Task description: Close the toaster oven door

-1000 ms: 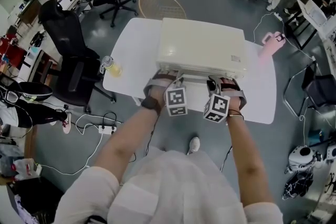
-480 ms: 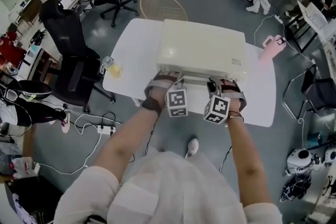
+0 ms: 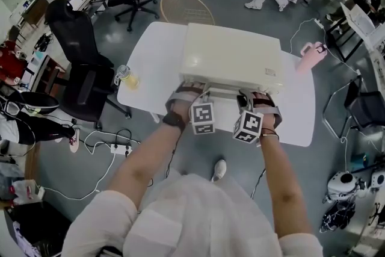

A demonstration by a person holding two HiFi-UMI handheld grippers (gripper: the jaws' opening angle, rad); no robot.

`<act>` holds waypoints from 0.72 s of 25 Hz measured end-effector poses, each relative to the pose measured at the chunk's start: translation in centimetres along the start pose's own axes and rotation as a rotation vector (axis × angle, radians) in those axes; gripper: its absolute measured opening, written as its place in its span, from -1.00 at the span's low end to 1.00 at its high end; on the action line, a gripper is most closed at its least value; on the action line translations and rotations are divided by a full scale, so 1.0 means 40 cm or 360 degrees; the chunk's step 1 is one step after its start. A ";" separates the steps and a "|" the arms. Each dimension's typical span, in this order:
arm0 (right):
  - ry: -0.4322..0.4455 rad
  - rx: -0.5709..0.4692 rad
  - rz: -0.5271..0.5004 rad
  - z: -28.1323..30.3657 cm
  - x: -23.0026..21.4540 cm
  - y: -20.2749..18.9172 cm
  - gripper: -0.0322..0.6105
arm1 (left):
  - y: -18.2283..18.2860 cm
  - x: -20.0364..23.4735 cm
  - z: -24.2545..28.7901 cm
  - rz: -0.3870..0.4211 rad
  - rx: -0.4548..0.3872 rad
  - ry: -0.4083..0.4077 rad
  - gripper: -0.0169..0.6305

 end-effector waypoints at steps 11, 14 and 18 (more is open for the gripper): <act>-0.0049 -0.0073 0.0161 -0.017 -0.012 0.001 -0.50 | -0.010 0.011 -0.040 -0.0057 -0.0025 0.0091 -0.54; -0.0062 -0.0112 0.0327 -0.036 -0.018 -0.001 -0.50 | -0.022 0.010 -0.060 -0.0193 -0.0055 0.0109 -0.54; -0.0092 -0.0214 0.0740 -0.074 -0.035 -0.012 -0.50 | -0.037 0.030 -0.109 -0.0504 -0.0177 0.0190 -0.57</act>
Point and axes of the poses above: the fingertips, and each gripper's own axes: z forward along the fingers, x to its left, y out of its top, the point moved 3 cm from there along -z, backward along the fingers, and after that the axes turned 8 degrees about z, right-handed, at the moved point
